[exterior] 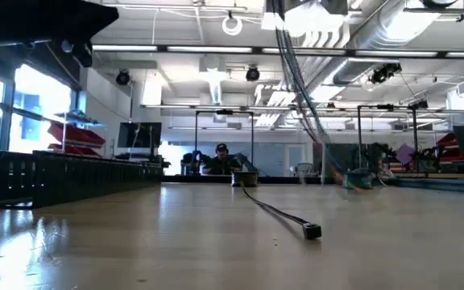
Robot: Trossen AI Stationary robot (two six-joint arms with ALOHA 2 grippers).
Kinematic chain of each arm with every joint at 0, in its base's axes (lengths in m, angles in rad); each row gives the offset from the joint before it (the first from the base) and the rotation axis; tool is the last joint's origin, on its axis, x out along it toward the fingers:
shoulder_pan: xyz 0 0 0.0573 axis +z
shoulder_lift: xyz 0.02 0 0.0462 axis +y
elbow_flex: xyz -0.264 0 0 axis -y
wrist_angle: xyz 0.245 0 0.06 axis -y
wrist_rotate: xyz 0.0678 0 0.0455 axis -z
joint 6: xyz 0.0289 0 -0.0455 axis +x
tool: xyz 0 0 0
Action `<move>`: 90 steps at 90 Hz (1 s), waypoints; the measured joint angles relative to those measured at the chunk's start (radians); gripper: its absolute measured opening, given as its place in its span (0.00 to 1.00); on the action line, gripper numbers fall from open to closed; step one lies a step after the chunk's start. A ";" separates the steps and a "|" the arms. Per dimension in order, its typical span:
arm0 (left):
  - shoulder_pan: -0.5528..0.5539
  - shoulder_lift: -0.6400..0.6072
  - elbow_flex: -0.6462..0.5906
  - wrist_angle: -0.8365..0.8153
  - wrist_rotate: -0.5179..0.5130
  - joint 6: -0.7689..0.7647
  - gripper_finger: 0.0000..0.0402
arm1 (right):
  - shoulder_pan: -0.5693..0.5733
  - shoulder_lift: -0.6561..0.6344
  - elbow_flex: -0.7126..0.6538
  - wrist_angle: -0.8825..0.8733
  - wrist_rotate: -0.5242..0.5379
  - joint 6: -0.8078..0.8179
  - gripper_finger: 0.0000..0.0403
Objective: Ziptie cables
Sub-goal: Wrap the black zip tie on the cable
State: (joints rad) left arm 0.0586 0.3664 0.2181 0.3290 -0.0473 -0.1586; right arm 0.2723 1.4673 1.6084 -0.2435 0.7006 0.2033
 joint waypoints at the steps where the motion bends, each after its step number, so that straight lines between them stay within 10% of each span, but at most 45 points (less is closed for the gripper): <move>1: 0.000 0.011 0.007 0.000 0.004 0.009 0.04 | -0.002 0.000 0.000 0.017 -0.010 -0.012 0.00; 47: 0.000 0.599 0.364 0.066 0.298 0.187 0.55 | 0.010 0.098 -0.003 0.247 -0.238 -0.109 0.00; 90: -0.001 0.962 0.447 0.522 0.538 0.183 0.65 | 0.027 0.117 -0.004 0.234 -0.235 -0.089 0.00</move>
State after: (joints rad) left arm 0.0574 1.3280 0.6647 0.8508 0.4903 0.0246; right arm 0.2993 1.5848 1.6046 -0.0095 0.4660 0.1147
